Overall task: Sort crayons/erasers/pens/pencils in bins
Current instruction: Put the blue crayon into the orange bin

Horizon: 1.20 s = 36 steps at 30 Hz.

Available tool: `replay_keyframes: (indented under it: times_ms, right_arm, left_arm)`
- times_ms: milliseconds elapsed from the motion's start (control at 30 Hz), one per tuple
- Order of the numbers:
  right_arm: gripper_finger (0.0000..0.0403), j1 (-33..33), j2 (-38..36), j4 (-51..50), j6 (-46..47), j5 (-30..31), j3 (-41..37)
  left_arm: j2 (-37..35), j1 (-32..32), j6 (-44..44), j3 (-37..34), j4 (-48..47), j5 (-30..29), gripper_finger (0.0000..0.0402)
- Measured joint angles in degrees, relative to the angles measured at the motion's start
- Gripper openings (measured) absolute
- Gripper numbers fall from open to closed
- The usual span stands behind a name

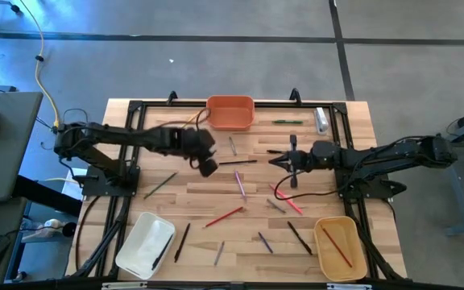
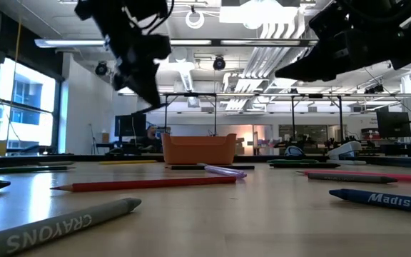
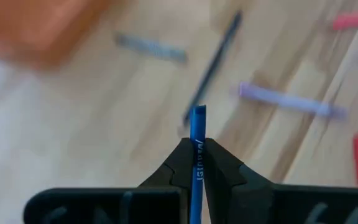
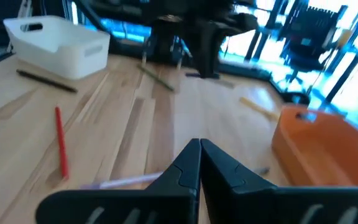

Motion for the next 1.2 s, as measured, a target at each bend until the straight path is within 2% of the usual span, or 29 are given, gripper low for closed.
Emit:
replay_keyframes:
  times_ms: [200, 467, 867, 1000, 1200]
  right_arm:
    - [0.0000, 0.00, 0.00, 4.04, -2.22, 0.01, 0.00]
    - [0.0000, 0.00, 0.00, 4.16, -1.89, 2.32, 0.00]
    - [0.0000, 0.00, 0.00, 4.27, -1.91, 2.85, 0.00]
    - [0.0000, 0.00, 0.00, 3.86, -1.30, 2.87, 0.00]
    - [0.0000, 0.00, 0.00, 3.86, -1.29, 2.87, 0.00]
  left_arm:
    - [1.65, 6.62, 11.01, 7.13, 5.58, 0.57, 0.0006]
    - [10.70, 17.41, 22.39, 13.05, 17.49, 8.37, 0.0006]
    - [31.65, 24.65, 28.03, 26.73, 19.38, 10.33, 0.0005]
    - [36.31, 25.92, 28.13, 29.34, 19.38, 12.58, 0.0005]
    - [39.70, 26.60, 28.21, 31.00, 19.34, 12.85, 0.0005]
